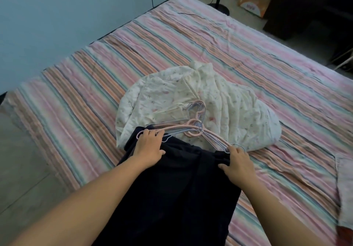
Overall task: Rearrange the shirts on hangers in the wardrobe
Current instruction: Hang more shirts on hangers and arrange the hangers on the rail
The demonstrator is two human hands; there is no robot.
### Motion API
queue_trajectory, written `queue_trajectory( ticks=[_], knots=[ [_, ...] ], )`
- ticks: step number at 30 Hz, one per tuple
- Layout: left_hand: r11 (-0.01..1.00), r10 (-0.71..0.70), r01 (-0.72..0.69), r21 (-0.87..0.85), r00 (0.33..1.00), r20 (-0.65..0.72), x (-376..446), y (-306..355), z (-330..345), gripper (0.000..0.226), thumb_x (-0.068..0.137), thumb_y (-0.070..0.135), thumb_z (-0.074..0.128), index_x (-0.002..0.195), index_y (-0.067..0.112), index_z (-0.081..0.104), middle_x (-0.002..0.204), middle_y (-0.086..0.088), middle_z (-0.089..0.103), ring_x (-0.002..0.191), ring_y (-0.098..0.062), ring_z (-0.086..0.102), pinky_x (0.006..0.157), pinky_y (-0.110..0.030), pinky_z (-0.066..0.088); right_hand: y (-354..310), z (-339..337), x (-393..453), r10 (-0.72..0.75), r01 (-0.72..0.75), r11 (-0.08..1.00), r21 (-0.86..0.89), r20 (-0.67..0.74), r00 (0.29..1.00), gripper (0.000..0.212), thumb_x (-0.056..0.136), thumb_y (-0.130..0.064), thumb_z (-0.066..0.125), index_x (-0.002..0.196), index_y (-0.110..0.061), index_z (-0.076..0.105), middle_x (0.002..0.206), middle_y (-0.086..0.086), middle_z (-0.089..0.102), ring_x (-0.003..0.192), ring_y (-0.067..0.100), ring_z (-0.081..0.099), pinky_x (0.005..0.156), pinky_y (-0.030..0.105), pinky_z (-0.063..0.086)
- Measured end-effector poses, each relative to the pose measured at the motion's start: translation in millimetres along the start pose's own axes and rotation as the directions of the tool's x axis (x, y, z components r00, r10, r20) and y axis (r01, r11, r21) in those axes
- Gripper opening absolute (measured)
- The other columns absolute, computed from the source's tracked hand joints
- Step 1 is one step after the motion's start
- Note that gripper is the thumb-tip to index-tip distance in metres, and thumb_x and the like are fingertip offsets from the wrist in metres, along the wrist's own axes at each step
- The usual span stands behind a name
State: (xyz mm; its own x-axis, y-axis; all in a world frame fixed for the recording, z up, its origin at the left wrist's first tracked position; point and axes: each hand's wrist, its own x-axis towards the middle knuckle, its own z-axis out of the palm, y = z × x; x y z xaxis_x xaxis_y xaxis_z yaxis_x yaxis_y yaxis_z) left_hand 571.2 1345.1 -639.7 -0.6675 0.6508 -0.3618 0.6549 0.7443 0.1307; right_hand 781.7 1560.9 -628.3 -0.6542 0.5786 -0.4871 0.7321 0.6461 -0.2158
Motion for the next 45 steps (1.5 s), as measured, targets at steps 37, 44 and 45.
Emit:
queue_trajectory(
  ticks=[37, 44, 45],
  knots=[
    [0.675, -0.048, -0.371, -0.638, 0.84, -0.541, -399, -48, -297, 0.003, 0.086, 0.03, 0.075, 0.088, 0.028, 0.075, 0.069, 0.002, 0.07, 0.061, -0.018, 0.063, 0.066, -0.037, 0.055, -233, -200, -377, -0.435, 0.712, 0.499, 0.495, -0.567, 0.699, 0.027, 0.084, -0.005, 0.076, 0.081, -0.032, 0.077, 0.076, -0.009, 0.075, 0.071, 0.01, 0.071, 0.067, 0.018, 0.054],
    [0.581, -0.092, -0.458, -0.673, 0.785, -0.613, -492, -83, -334, 0.015, 0.085, 0.021, 0.076, 0.078, 0.033, 0.073, 0.062, 0.006, 0.066, 0.055, -0.003, 0.056, 0.056, -0.018, 0.047, -284, -224, -467, -0.533, 0.785, 0.473, 0.399, -0.581, 0.616, 0.02, 0.084, -0.014, 0.077, 0.079, -0.033, 0.074, 0.073, -0.005, 0.072, 0.059, 0.009, 0.063, 0.058, 0.019, 0.051],
    [0.58, -0.103, -0.469, -0.666, 0.769, -0.631, -507, -88, -340, 0.016, 0.084, 0.02, 0.076, 0.077, 0.034, 0.073, 0.062, 0.007, 0.067, 0.055, -0.003, 0.058, 0.056, -0.016, 0.047, -290, -229, -480, -0.555, 0.797, 0.464, 0.387, -0.574, 0.602, 0.02, 0.085, -0.013, 0.076, 0.079, -0.033, 0.074, 0.073, -0.006, 0.072, 0.06, 0.01, 0.064, 0.058, 0.021, 0.052]
  ],
)
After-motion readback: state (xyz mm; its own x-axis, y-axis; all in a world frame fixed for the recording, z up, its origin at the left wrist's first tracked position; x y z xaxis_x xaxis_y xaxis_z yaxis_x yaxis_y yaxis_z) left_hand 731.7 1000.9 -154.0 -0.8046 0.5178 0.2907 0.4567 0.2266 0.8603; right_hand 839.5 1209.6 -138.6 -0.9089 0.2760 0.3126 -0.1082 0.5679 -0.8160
